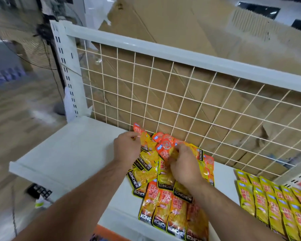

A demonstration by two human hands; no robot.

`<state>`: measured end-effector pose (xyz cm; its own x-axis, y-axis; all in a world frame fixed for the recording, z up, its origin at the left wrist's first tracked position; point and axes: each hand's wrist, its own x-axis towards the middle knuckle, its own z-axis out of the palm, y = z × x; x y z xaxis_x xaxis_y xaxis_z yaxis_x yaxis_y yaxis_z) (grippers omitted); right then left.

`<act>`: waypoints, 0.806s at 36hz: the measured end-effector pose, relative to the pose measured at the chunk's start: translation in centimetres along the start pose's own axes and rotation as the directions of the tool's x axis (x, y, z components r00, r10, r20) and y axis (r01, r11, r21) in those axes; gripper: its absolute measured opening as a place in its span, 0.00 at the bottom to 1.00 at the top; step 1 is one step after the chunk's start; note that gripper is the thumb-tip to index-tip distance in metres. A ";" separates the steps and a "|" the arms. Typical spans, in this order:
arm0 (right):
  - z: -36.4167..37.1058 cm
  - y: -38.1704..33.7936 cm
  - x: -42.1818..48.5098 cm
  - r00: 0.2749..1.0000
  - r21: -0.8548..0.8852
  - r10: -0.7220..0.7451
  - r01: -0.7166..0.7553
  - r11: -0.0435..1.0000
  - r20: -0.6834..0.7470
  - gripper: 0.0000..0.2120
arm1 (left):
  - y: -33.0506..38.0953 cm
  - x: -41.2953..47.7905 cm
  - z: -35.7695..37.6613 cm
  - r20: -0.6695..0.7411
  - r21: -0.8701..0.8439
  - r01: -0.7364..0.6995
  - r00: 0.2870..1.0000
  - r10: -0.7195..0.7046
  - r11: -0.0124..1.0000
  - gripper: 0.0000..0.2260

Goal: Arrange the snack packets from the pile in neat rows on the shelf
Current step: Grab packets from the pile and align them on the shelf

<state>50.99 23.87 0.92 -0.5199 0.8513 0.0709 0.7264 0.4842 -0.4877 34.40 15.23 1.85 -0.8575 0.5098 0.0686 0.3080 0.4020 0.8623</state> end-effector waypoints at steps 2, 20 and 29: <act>-0.5 0.0 -0.1 0.998 0.116 0.056 -0.052 0.992 -0.027 0.16 | 0.0 -0.3 -0.4 -0.011 -0.065 0.029 0.999 -0.030 0.997 0.10; -3.8 7.3 -7.2 0.922 0.720 0.373 -0.326 0.612 0.101 0.08 | 2.0 -10.8 4.9 0.474 -0.252 0.230 0.876 -0.087 0.940 0.11; -8.4 15.2 -14.0 0.875 0.598 0.484 -0.375 0.708 -0.024 0.16 | 5.7 -19.0 9.9 0.622 -0.213 0.240 0.781 -0.058 0.947 0.12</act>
<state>73.05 21.03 -0.16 -0.0920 0.9839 -0.1533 0.4403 -0.0979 -0.8925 56.54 15.35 0.48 -0.4313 0.8479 -0.3083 -0.0021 0.3408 0.9401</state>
